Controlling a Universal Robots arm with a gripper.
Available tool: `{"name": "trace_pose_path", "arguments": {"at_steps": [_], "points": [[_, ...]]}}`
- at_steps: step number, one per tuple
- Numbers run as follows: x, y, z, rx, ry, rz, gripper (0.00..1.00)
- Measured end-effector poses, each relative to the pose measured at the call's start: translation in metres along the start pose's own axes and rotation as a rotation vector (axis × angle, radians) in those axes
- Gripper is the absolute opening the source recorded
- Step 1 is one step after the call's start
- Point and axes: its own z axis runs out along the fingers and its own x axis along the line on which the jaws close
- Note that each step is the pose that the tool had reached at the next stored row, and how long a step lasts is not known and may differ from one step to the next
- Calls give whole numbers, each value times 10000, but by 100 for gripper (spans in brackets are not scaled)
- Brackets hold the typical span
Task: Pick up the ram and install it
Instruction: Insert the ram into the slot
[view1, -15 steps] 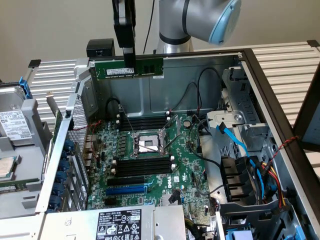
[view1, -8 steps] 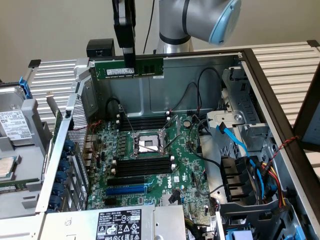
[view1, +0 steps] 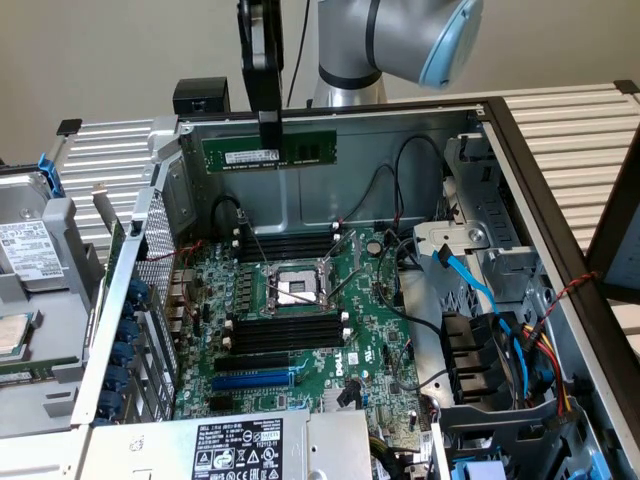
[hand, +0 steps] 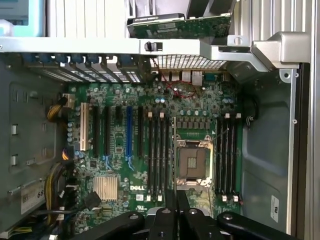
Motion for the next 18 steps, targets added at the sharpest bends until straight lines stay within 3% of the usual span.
{"name": "trace_pose_path", "arguments": {"at_steps": [6,18], "points": [[17,-41,110,-1,1,41,12],[50,-44,328,-5,1,60,12]]}}
